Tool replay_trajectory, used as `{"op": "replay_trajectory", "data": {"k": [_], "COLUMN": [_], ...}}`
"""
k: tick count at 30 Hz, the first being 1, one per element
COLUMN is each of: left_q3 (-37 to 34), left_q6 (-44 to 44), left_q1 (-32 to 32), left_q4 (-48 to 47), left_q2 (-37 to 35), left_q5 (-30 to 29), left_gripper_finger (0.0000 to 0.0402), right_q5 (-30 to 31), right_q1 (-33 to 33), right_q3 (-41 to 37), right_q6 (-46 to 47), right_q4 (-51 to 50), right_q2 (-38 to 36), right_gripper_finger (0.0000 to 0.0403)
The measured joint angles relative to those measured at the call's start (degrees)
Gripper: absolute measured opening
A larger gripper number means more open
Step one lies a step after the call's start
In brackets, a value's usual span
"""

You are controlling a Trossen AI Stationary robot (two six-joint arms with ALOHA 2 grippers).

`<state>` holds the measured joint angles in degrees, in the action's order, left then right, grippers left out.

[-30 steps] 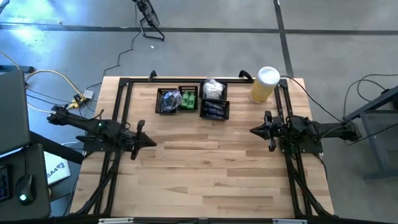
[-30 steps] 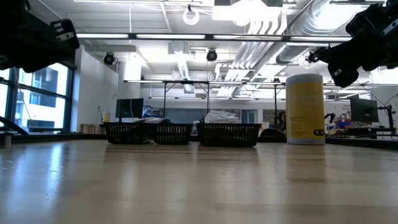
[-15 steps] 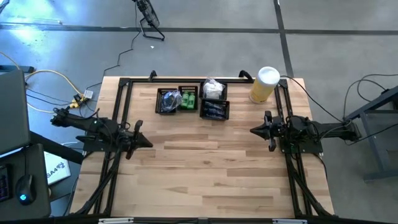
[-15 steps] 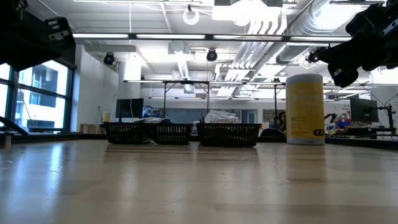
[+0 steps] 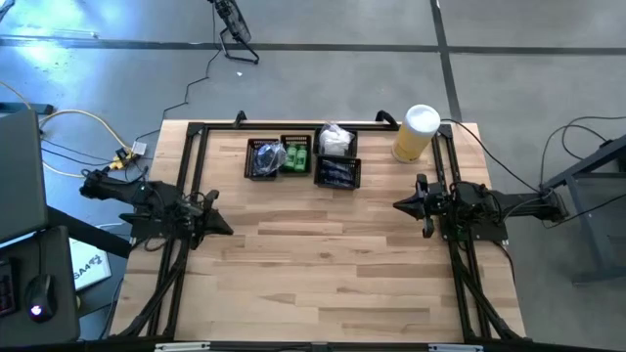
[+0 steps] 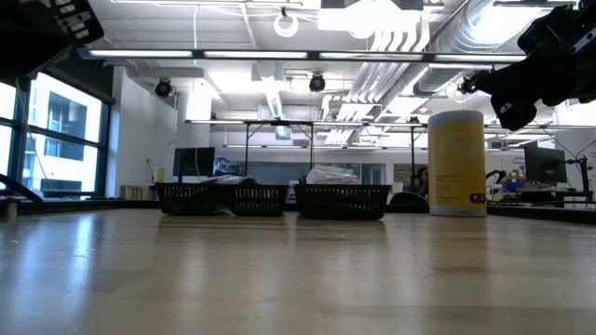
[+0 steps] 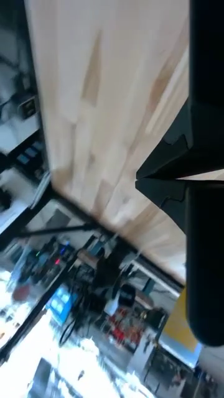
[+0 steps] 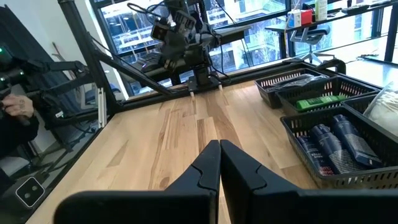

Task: Pick & Place Travel size toiletries
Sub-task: Return to Home Position

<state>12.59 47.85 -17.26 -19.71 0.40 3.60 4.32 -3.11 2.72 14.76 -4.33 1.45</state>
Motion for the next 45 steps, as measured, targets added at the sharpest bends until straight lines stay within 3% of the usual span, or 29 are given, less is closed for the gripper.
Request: {"op": "replay_trajectory", "data": {"k": [10, 45], "left_q3": [-9.5, -9.7], "left_q6": [-3.1, -3.2], "left_q1": [0.0, 0.0], "left_q4": [15.9, 16.7], "left_q2": [0.0, 0.6], "left_q5": [0.5, 0.2], "left_gripper_finger": [0.0000, 0.0000], "right_q5": [0.0, 0.0], "right_q1": [0.0, 0.0], "right_q3": [0.0, 0.0], "right_q6": [0.0, 0.0], "right_q4": [0.3, 0.3], "right_q2": [0.0, 0.0], "right_gripper_finger": [0.0003, 0.0003]}}
